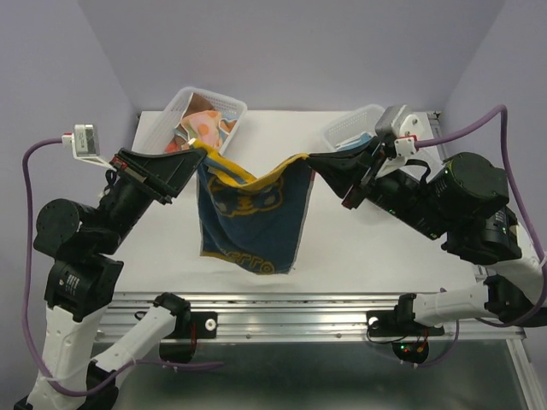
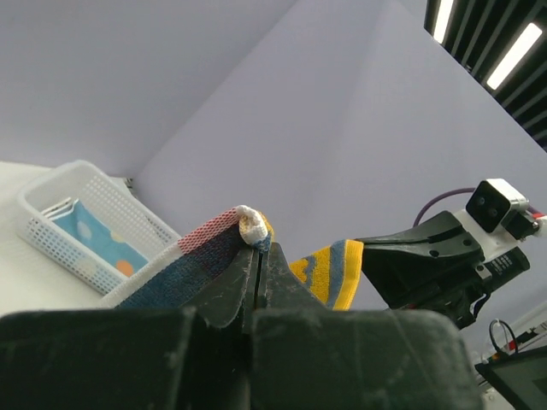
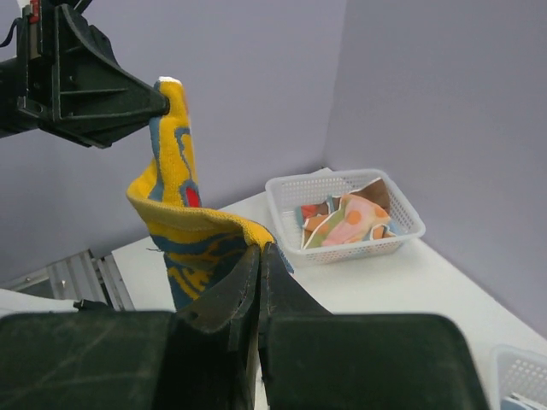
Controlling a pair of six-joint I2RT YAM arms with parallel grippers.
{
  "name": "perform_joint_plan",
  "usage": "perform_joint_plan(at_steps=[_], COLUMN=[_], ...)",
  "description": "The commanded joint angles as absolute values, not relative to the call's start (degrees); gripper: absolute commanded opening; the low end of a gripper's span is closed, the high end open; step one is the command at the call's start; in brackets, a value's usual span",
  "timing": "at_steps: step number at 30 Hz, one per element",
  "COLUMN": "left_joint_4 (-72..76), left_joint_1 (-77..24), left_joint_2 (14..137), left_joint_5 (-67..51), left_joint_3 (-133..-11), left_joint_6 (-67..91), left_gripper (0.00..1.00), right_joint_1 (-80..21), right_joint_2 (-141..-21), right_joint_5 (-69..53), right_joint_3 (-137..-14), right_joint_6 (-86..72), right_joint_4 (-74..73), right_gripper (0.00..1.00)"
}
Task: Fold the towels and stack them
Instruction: Flatten out the crumpled towel
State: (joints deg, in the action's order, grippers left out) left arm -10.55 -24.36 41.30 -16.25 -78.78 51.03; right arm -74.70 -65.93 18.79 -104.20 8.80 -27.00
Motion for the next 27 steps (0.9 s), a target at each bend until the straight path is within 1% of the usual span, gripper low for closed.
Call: perform_joint_plan(at_steps=[1,4,6,8,9,10,11,12,14,16,17,18,20,22,24,27], left_joint_4=[-7.12,-5.89,-5.02,-3.70,-3.43,-2.73,-1.85,-0.28,1.04,1.49,1.67,2.54,3.51,5.87,6.59,7.82], left_joint_1=[-24.61,-24.61,-24.61,-24.61,-24.61,-24.61,-24.61,-24.61,-24.61,-24.61,-24.61,-24.61,-24.61,-24.61,-24.35,-23.73], left_joint_2=[38.59,37.09,36.65,37.35,38.05,39.80,40.77,42.96,45.51,49.11,50.17,51.23,54.39,56.85,63.25,68.80], left_joint_5=[-16.79,-15.47,-13.10,-11.25,-10.64,-10.29,-9.94,-9.50,-7.40,-3.80,-2.04,-0.46,4.72,5.88,7.21,6.51], left_joint_3=[-74.81,-70.59,-67.95,-64.00,-63.11,-61.28,-60.39,-59.08,-58.54,-59.06,-59.06,-59.15,-59.50,-60.03,-61.96,-65.29], left_joint_6=[52.82,53.08,53.61,54.05,54.05,54.05,54.05,53.97,53.53,52.74,52.73,52.13,51.51,49.58,48.08,46.06], left_gripper=[0.00,0.00,0.00,0.00,0.00,0.00,0.00,0.00,0.00,0.00,0.00,0.00,0.00,0.00,0.00,0.00], right_joint_1=[-74.62,-74.62,-74.62,-74.62,-74.62,-74.62,-74.53,-73.92,-71.64,-61.84,-61.79,-56.83,-52.93,-49.42,-46.08,-41.77], right_joint_2=[-64.78,-63.90,-63.72,-64.24,-64.42,-65.12,-65.39,-66.09,-66.71,-68.28,-69.34,-70.39,-72.59,-75.75,-78.82,-82.16], right_joint_5=[19.85,23.80,28.81,36.53,39.35,45.38,48.05,50.95,50.19,45.47,43.79,41.94,37.72,35.34,32.70,29.80], right_joint_3=[-103.28,-99.76,-95.82,-92.04,-90.80,-89.40,-85.82,-84.48,-82.01,-80.87,-80.86,-80.60,-79.90,-78.84,-78.49,-79.10], right_joint_6=[9.49,11.07,12.03,13.26,15.36,17.03,18.79,21.42,21.71,18.05,18.02,16.28,15.38,15.64,15.64,15.12], right_joint_4=[-26.02,-23.47,-20.59,-17.86,-14.80,-12.59,-7.52,-5.56,-4.05,-4.30,-4.31,-5.09,-4.40,-2.21,-0.53,2.37], right_gripper=[0.01,0.01,0.01,0.01,0.01,0.01,0.01,0.01,0.01,0.01,0.01,0.01,0.01,0.01,0.01,0.01])
